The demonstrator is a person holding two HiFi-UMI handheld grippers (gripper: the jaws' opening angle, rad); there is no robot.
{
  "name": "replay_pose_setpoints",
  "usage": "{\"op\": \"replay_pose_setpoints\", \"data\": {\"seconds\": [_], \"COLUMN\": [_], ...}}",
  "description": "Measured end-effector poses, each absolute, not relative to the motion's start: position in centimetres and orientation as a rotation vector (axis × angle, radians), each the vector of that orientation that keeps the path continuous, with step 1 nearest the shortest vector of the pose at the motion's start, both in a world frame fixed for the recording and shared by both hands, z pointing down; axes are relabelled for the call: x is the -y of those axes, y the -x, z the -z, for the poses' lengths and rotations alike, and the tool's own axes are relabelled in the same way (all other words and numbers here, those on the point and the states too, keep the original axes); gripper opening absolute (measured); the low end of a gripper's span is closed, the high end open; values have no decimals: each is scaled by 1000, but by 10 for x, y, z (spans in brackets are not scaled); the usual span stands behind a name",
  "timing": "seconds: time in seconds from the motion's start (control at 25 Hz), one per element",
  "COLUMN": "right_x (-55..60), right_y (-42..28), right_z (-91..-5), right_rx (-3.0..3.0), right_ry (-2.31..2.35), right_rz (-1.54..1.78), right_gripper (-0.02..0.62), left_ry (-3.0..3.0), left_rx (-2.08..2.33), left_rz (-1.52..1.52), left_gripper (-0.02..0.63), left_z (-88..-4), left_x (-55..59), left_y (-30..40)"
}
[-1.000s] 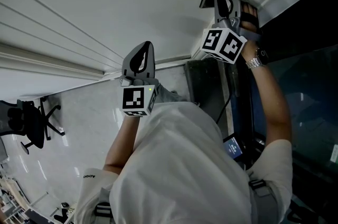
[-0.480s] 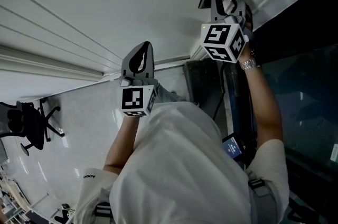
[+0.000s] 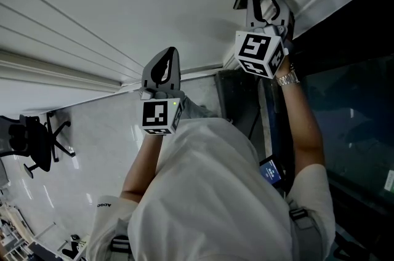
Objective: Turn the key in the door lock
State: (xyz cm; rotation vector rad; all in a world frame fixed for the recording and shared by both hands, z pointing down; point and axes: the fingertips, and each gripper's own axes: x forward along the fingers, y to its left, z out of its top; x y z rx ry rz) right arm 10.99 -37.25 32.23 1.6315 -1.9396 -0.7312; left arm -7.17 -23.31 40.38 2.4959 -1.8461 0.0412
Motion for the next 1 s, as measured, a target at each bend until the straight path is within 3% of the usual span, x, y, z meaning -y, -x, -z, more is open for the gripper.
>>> {"op": "replay_pose_setpoints", "data": {"seconds": [0.24,0.52,0.68,0.88,1.0], "right_x": [351,302,276,251,237], "right_y": [-115,-103,-96,-94,-95], "right_z": [-323,-350,-370,-396,-404], "right_rx": [2154,2600,2668,2697,2671], "right_ry": [-1689,-1670,-1674,-1674,-1680], "right_rz": [558,-136,-143,-226,-236], "right_gripper": [112,112,110,17,5], "left_ry": [-2475,-2489,-2487,-2504,-2547], "left_rx": [1856,1846,1831,1800,1758], "left_rz": [-65,-92,-116,-151,-138], "left_gripper": [10,9,11,10,9], "left_z": [-409,-410,-417,-431,-436], "left_x": [233,231,227,219,209], "left_y": [76,70,66,56,43]}}
